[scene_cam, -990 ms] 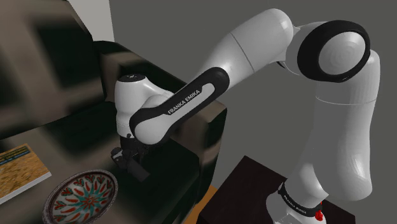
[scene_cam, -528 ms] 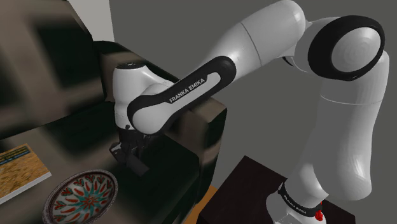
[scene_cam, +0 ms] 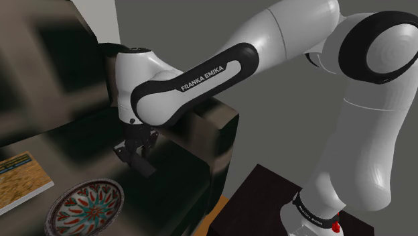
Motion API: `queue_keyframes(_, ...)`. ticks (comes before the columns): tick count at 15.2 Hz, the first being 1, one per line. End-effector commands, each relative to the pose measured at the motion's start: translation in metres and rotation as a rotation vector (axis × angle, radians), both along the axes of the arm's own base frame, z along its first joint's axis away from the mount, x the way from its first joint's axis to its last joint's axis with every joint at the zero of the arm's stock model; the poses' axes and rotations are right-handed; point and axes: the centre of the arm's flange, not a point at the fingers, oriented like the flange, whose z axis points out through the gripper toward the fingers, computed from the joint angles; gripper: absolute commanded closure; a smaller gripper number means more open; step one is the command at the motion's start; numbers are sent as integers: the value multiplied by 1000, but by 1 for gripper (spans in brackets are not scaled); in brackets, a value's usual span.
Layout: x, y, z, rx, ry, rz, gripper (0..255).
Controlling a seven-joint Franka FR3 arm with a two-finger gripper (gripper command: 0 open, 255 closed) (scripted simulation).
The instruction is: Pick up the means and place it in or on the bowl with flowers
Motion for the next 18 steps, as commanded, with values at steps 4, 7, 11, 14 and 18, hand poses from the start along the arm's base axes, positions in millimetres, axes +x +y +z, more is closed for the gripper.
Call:
queue_keyframes(4,0,-1,26,0,0,0,255)
queue_keyframes(7,0,-1,42,0,0,0,255)
queue_keyframes(11,-9,37,42,0,0,0,255)
queue_keyframes(14,-19,76,39,0,0,0,255)
queue_keyframes(18,-31,127,36,0,0,0,255)
